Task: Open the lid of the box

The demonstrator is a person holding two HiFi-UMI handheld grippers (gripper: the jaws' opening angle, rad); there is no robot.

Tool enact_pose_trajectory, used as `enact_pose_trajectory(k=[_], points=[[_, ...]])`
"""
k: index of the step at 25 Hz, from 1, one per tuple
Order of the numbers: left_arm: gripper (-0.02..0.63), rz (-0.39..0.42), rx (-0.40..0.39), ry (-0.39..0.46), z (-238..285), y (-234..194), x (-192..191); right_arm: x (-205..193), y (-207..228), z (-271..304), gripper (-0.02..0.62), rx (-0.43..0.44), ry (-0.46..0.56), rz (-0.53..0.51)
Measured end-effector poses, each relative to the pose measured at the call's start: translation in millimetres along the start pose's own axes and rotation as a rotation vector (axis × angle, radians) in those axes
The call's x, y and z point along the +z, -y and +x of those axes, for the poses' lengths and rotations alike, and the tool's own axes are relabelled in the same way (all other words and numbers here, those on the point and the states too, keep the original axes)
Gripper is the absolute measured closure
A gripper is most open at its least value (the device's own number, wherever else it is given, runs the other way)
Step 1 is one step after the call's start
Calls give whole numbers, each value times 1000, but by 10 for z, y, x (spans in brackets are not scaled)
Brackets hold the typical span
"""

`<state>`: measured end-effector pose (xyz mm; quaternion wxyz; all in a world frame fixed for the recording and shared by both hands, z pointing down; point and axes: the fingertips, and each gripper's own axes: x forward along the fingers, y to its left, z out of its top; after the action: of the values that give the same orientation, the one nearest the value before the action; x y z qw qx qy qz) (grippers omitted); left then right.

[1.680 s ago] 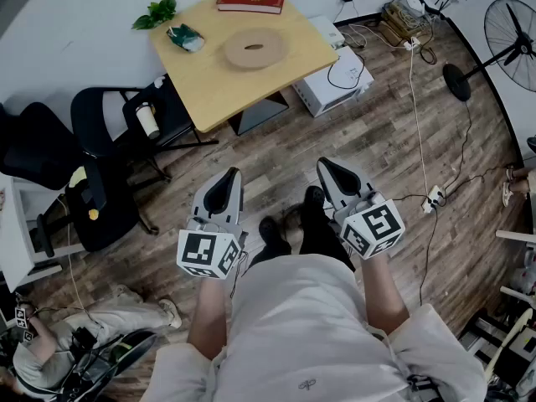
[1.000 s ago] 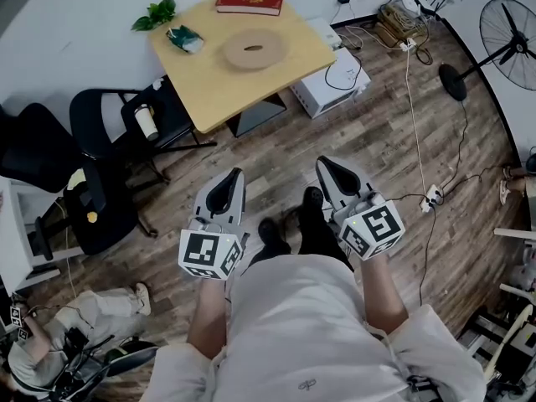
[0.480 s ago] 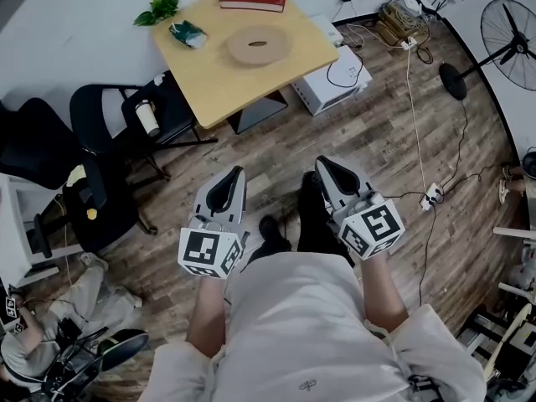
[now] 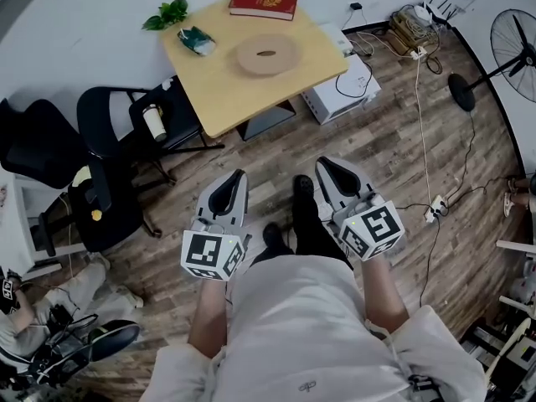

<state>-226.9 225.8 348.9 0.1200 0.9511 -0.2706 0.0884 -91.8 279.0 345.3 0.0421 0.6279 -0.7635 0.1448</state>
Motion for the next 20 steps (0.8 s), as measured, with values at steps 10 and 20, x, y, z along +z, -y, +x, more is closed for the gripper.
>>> enact_pose_trajectory(k=[10, 20], points=[[591, 1, 32, -8, 623, -264, 150, 142, 497, 552, 520, 36, -21, 4], [548, 1, 82, -17, 1259, -384, 315, 322, 1078, 944, 448, 86, -39, -6]])
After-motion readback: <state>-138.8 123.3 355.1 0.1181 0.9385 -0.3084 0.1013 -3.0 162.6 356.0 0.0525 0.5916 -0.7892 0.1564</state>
